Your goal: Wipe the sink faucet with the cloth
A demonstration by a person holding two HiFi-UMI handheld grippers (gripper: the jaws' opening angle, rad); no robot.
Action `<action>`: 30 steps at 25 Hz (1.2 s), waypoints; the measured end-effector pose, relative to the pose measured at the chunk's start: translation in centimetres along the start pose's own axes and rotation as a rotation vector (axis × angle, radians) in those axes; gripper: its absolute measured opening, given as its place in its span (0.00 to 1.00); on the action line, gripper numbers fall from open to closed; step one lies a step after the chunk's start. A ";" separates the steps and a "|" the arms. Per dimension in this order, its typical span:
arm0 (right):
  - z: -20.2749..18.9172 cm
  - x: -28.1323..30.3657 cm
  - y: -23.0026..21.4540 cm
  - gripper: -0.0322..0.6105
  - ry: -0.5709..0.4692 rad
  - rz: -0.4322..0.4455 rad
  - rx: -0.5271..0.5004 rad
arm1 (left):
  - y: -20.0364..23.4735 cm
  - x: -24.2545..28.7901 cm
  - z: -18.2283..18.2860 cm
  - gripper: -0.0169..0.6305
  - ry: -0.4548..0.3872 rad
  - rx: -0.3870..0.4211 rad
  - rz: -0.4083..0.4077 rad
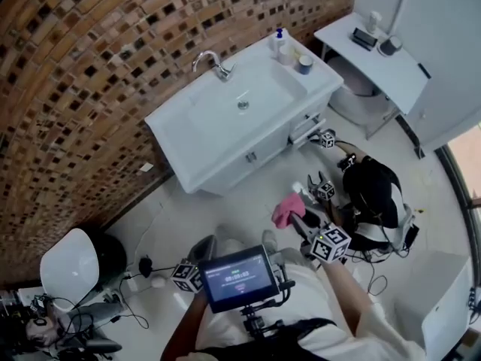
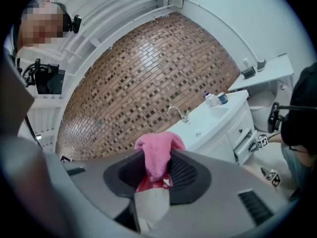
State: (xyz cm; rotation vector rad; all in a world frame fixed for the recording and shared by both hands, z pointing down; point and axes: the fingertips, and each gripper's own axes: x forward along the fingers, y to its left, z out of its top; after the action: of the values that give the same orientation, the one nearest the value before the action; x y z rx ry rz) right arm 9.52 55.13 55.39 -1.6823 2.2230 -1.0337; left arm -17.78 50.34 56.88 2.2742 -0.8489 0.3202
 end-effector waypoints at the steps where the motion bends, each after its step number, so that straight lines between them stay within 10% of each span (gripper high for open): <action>1: -0.5 0.3 -0.1 0.26 0.010 0.005 0.004 | 0.1 0.0 0.0 0.03 0.000 0.000 0.003; 16: 0.3 6.8 1.8 0.27 0.047 -0.007 -0.025 | 5.7 1.7 2.3 0.03 -0.012 -0.045 -0.016; 30: 4.7 18.9 5.2 0.27 0.034 -0.039 -0.059 | 13.5 6.7 13.5 0.03 -0.065 -0.028 -0.192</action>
State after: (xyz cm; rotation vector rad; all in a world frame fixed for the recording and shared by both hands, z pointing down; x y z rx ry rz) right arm 1.24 36.84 53.71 -1.7517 2.2718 -1.0228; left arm -21.56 30.49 56.74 2.3281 -0.6567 0.1468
